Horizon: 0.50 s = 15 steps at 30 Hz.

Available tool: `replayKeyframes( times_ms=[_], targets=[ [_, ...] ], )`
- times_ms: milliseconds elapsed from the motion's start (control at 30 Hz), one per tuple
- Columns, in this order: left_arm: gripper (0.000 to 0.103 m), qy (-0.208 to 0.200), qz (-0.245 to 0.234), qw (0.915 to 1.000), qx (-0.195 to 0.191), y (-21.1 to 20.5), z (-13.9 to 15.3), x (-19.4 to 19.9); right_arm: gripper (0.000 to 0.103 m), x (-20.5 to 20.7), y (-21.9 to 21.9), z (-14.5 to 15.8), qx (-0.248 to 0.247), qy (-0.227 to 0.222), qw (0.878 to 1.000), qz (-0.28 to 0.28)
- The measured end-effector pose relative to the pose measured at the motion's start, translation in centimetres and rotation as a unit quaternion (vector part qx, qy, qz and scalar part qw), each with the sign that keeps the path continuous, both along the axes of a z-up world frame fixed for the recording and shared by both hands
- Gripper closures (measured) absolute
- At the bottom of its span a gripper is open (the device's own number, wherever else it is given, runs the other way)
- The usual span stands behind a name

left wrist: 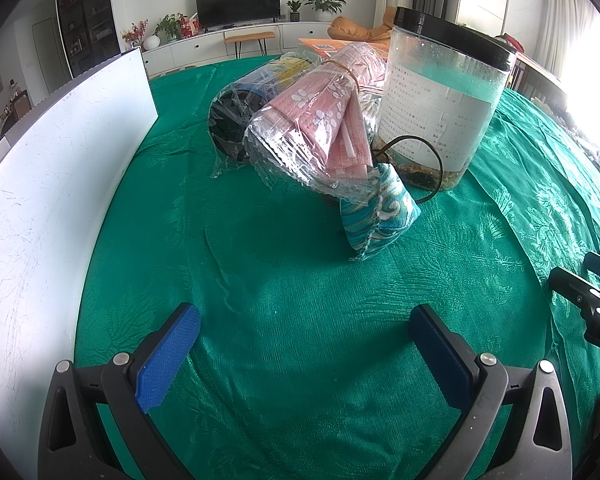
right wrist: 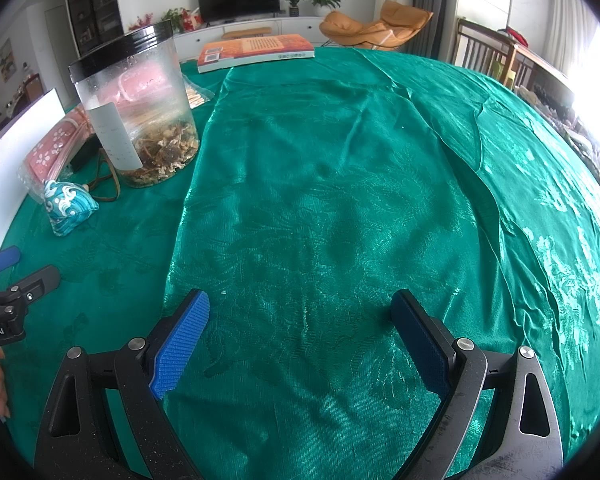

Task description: Organize soft objects

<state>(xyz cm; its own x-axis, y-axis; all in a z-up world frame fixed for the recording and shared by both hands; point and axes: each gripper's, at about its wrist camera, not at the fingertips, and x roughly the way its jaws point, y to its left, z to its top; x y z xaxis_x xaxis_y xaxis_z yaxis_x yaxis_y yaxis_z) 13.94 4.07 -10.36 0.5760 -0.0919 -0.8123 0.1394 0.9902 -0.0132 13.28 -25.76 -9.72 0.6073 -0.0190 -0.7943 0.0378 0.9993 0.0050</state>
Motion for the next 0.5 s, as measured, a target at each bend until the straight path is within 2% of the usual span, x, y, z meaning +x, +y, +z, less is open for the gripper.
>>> replayKeyframes(
  times_ms=[200,300,400,500],
  targets=[
    [0.000,0.001,-0.001,1.0000,0.001,0.2,-0.1,-0.2,0.009,0.0,0.0,0.0,0.000,0.000,1.000,0.000],
    [0.000,0.018,0.006,0.9998,0.002,0.5,0.0,-0.7,0.009,0.0,0.0,0.0,0.000,0.000,1.000,0.000],
    [0.000,0.025,0.013,0.9987,-0.042,1.9,1.0,-1.5,0.009,0.0,0.0,0.0,0.000,0.000,1.000,0.000],
    [0.000,0.003,0.025,0.9965,-0.080,3.3,4.1,-1.1,0.009,0.0,0.0,0.0,0.000,0.000,1.000,0.000]
  ],
)
